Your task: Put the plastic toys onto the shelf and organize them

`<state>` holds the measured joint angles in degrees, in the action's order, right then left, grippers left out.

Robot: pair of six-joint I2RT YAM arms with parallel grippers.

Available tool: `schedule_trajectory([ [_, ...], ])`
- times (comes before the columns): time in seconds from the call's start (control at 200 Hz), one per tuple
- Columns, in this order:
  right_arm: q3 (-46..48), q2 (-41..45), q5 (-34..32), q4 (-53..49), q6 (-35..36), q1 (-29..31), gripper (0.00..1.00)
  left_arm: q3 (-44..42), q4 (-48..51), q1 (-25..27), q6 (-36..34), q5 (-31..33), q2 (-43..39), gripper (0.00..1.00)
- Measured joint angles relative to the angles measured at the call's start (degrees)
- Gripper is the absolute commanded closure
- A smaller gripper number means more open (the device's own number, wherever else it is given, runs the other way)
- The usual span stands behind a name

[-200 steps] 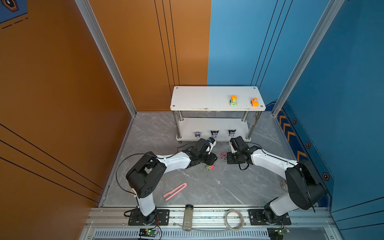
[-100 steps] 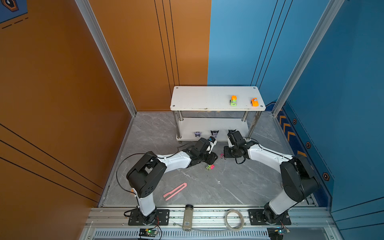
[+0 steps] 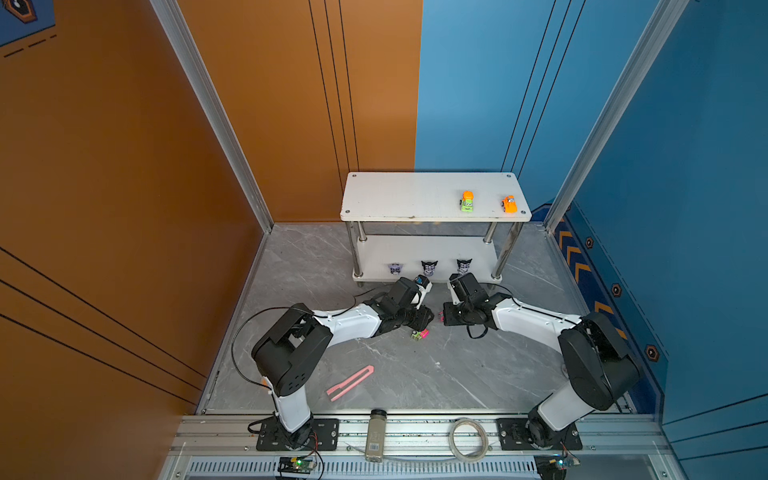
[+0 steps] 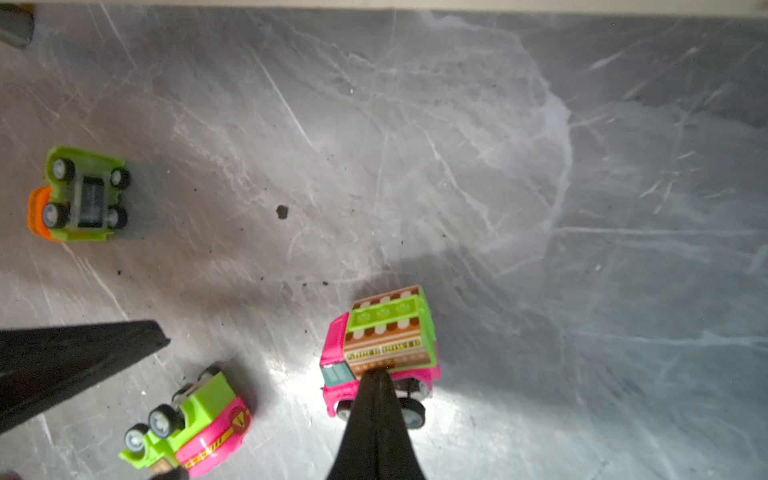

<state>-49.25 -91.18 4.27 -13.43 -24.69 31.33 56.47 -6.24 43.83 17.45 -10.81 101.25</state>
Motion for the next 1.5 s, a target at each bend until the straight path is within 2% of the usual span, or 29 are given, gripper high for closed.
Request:
schedule_trajectory([
  [0.245,6.9,2.3,-0.6,1.1,-1.3,-0.2,1.00,0.0,0.0,0.0,0.6,-0.1,0.0,0.53],
  [0.501,9.8,6.3,-1.0,0.3,-2.2,-2.2,1.00,0.2,-0.2,0.7,1.0,-0.4,0.0,0.39],
  [0.636,10.1,8.9,-0.2,-0.1,-2.2,-4.5,1.00,1.1,-0.1,2.1,1.0,-0.5,0.2,0.36],
  [0.866,12.4,12.9,2.3,-0.6,-2.3,-8.5,1.00,5.4,-0.4,4.1,1.0,-1.3,4.5,0.40],
  [1.257,13.6,18.6,4.6,-2.1,-2.4,-10.6,1.00,10.0,1.9,5.9,1.0,0.3,9.7,0.47],
  [1.497,14.1,18.9,5.3,-2.9,-2.3,-10.8,1.00,13.0,3.5,7.8,0.3,3.1,12.5,0.63],
])
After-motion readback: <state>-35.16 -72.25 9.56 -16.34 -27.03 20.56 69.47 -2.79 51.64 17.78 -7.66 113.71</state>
